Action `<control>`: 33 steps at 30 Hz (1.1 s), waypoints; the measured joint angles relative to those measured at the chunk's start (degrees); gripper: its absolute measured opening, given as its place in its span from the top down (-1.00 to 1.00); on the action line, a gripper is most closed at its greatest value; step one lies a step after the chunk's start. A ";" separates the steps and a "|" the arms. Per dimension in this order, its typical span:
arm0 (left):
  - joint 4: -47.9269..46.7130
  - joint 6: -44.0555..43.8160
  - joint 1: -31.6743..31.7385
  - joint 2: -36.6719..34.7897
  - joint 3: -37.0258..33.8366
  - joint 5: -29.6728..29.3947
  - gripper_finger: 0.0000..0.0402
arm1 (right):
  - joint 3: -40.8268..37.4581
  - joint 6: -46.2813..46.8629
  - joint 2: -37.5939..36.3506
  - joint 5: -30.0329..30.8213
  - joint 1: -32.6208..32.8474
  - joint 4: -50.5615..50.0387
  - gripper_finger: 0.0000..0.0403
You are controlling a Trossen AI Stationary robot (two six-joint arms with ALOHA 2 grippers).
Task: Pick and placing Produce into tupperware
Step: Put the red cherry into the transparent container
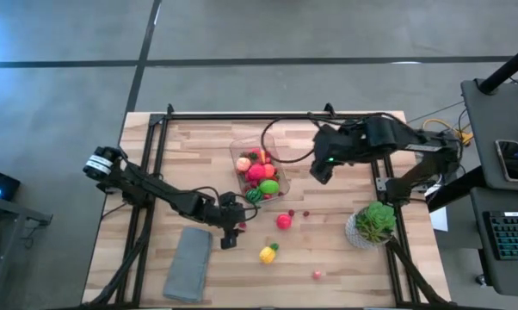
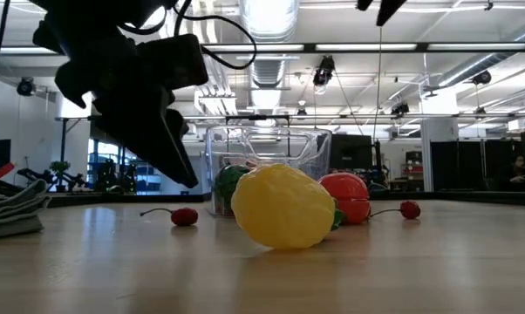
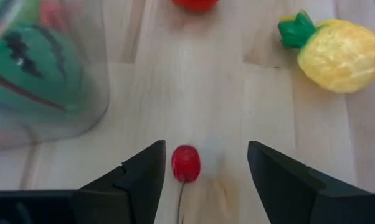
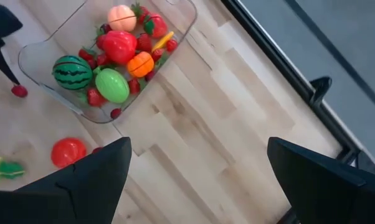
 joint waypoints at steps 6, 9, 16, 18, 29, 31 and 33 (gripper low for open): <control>-0.11 0.29 -0.02 1.13 -0.04 -1.18 -0.05 | -5.33 3.60 -4.34 0.17 0.33 0.01 -0.83; -0.31 0.51 -0.01 1.49 -0.07 -1.79 -0.05 | -7.06 3.64 -5.06 0.17 0.64 0.02 -0.83; -0.41 1.29 -0.09 5.51 -0.09 -1.72 -0.05 | -9.38 3.11 -5.08 1.09 0.70 0.36 -0.83; -0.22 1.60 -0.09 5.99 0.15 -1.74 -0.05 | -9.77 3.00 -5.08 1.09 0.70 0.38 -0.83; -0.25 1.65 -0.08 6.44 0.68 -4.10 0.15 | -10.05 2.77 -5.11 1.74 0.70 0.36 -0.83; -0.16 1.65 -0.09 6.47 0.68 -4.02 0.27 | -10.05 2.74 -5.11 2.41 0.70 0.34 -0.83; -0.09 1.68 -0.09 6.47 0.68 -3.66 0.39 | -10.05 2.73 -5.11 2.67 0.70 0.34 -0.83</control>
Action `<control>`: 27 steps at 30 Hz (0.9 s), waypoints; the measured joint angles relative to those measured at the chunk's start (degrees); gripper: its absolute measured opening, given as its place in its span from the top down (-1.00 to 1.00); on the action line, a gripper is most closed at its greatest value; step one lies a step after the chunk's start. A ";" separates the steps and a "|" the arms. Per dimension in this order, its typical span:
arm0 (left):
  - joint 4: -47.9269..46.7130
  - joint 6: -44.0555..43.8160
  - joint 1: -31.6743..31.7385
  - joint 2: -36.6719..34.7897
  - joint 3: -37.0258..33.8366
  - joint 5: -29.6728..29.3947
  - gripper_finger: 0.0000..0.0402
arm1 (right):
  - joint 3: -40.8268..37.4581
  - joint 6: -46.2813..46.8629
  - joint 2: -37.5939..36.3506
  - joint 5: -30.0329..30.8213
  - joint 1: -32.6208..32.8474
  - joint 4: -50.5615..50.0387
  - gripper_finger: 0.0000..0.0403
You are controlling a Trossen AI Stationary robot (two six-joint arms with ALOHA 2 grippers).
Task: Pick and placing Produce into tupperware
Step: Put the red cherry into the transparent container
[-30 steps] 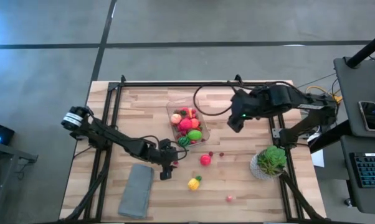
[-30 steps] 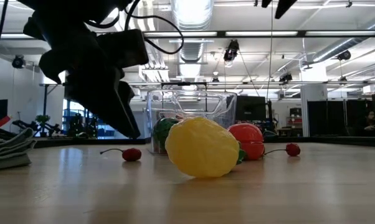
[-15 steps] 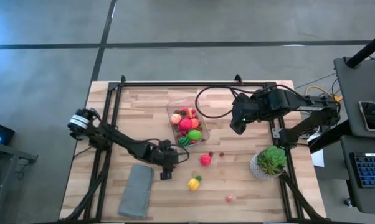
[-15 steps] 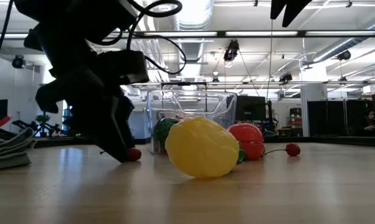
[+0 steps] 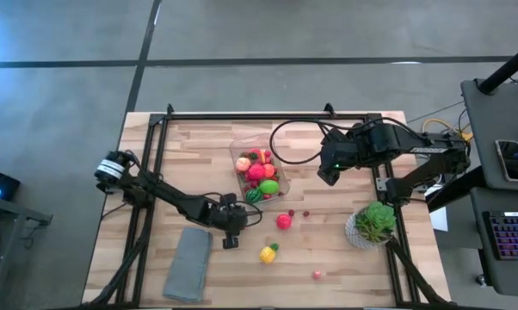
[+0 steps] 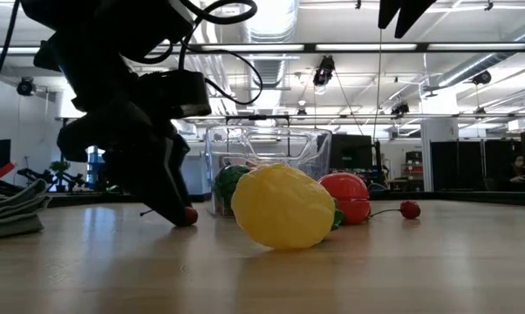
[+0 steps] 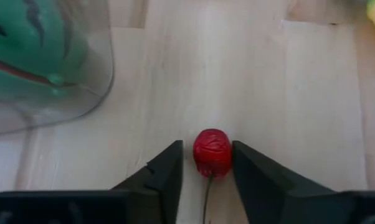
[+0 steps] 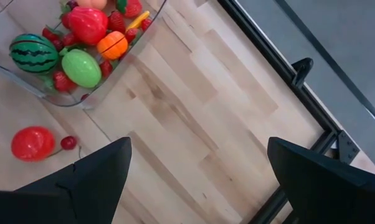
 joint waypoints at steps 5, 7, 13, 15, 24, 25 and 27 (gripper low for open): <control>0.00 0.16 0.00 0.00 0.00 0.61 0.63 | 0.00 -0.55 0.00 0.00 -0.02 0.00 -0.83; 0.00 0.06 0.00 -0.01 0.00 0.68 0.69 | 0.00 -0.69 0.00 0.00 -0.02 0.00 -0.83; -0.71 0.09 0.00 -2.70 0.90 -0.49 0.75 | 0.00 -0.77 0.00 -0.01 -0.02 0.00 -0.83; -0.41 1.41 0.00 -5.11 1.70 -1.70 0.76 | 0.00 -0.79 0.00 -0.02 -0.02 -0.02 -0.83; -4.39 16.36 1.01 -17.58 6.84 -9.62 0.76 | 0.00 -1.03 -0.04 -0.04 -0.02 -0.09 -0.83; -4.47 19.17 1.66 -18.06 7.36 -12.08 0.76 | 0.00 -1.03 -0.07 -0.04 -0.02 -0.08 -0.83; -4.31 20.90 4.31 -18.75 7.91 -16.28 0.76 | 0.00 -1.12 -0.07 -0.04 -0.02 -0.07 -0.83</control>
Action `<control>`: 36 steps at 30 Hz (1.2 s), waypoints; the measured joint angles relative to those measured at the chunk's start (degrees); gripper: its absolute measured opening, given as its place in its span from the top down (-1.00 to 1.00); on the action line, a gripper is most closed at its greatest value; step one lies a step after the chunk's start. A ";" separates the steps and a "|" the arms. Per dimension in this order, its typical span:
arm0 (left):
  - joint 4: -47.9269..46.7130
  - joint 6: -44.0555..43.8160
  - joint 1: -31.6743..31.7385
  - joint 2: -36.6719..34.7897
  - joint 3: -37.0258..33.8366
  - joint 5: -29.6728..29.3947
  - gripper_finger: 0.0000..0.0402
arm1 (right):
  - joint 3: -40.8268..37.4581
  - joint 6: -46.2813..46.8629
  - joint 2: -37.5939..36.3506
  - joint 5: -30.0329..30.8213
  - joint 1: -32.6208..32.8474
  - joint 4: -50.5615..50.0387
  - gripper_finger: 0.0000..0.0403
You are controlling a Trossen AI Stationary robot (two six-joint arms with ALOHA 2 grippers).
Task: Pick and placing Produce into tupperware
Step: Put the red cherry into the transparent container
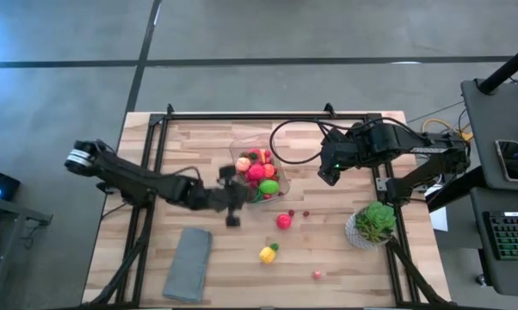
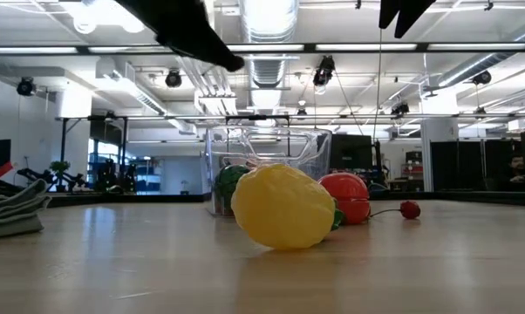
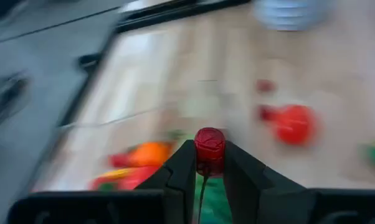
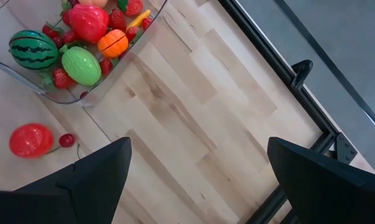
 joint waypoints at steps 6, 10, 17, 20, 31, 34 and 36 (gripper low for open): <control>-2.52 -10.80 13.14 1.94 -0.39 9.89 0.59 | -0.58 -0.59 -0.02 -0.12 0.01 -0.02 -0.83; -1.51 -14.90 16.09 3.48 -0.46 13.65 0.30 | -1.09 0.90 -0.02 -0.42 0.00 0.04 -0.83; -0.47 -14.86 16.16 1.53 -0.06 13.81 -0.28 | -4.33 1.19 -0.02 -6.46 0.02 0.30 -0.83; -1.00 -15.43 15.68 -1.85 -0.27 13.82 -0.41 | -8.14 -0.63 -0.02 -12.84 0.02 1.24 -0.83; -9.66 -24.11 13.23 -12.60 -3.10 14.35 -0.45 | -28.08 -16.69 0.00 -18.28 5.24 27.37 -0.83; -11.75 -24.20 12.60 -13.65 -3.78 14.30 -0.45 | -32.99 -17.73 0.01 -18.29 6.51 34.70 -0.83; -12.84 -24.25 12.30 -14.17 -5.15 14.26 -0.45 | -36.58 -17.70 0.34 -18.34 6.80 38.91 -0.83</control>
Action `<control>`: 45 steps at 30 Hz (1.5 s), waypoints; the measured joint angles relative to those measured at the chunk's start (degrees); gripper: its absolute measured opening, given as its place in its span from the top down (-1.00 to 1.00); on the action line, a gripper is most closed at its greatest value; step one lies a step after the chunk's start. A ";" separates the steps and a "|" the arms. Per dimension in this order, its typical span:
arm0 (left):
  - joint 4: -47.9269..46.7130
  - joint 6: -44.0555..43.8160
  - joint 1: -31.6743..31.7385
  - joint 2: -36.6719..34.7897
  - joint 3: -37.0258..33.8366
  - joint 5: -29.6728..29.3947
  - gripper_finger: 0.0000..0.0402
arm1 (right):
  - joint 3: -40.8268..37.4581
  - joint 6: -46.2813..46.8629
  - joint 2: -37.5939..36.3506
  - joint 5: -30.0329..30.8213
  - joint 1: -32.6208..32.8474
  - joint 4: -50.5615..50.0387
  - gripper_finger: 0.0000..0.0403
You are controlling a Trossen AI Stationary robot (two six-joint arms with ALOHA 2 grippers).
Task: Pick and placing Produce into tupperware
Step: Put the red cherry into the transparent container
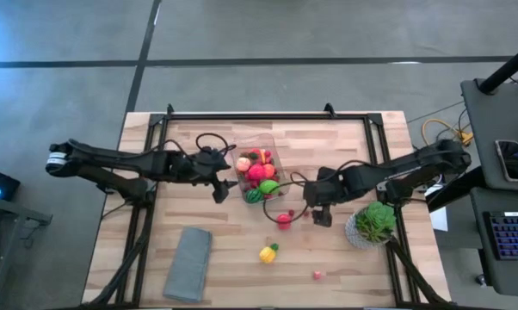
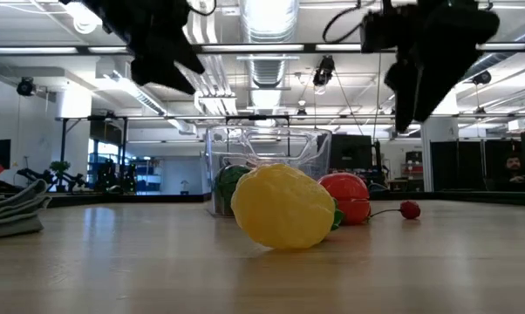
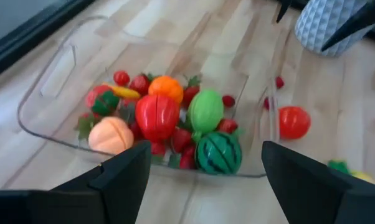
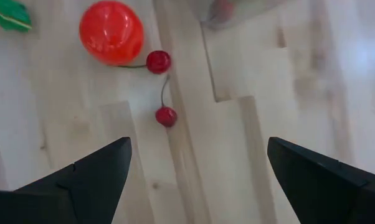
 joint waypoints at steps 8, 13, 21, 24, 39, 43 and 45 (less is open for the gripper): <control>0.29 0.23 0.00 -0.27 -4.70 0.01 -0.45 | -7.90 1.51 1.31 -1.20 -0.07 9.07 -0.83; 0.36 0.65 0.02 -0.05 -6.63 0.03 -0.45 | -9.89 1.07 4.64 -1.24 -0.05 18.38 -0.83; 0.41 3.68 0.02 -0.28 -7.15 0.03 -0.45 | -8.83 1.80 10.52 -1.67 0.60 17.94 -0.83; 0.40 3.70 0.02 -0.36 -7.21 0.03 -0.45 | -8.03 1.97 11.80 -1.65 1.67 18.06 -0.80; 0.43 3.37 0.02 -0.41 -8.24 0.03 -0.45 | -7.20 6.56 15.81 2.46 4.74 17.86 -0.28; 0.49 3.35 0.02 -0.41 -8.30 0.03 -0.45 | -7.22 6.54 15.83 2.87 4.76 18.15 -0.15; 0.52 3.33 0.02 -0.41 -8.36 0.03 -0.45 | -7.22 6.53 15.83 3.05 4.74 18.19 -0.09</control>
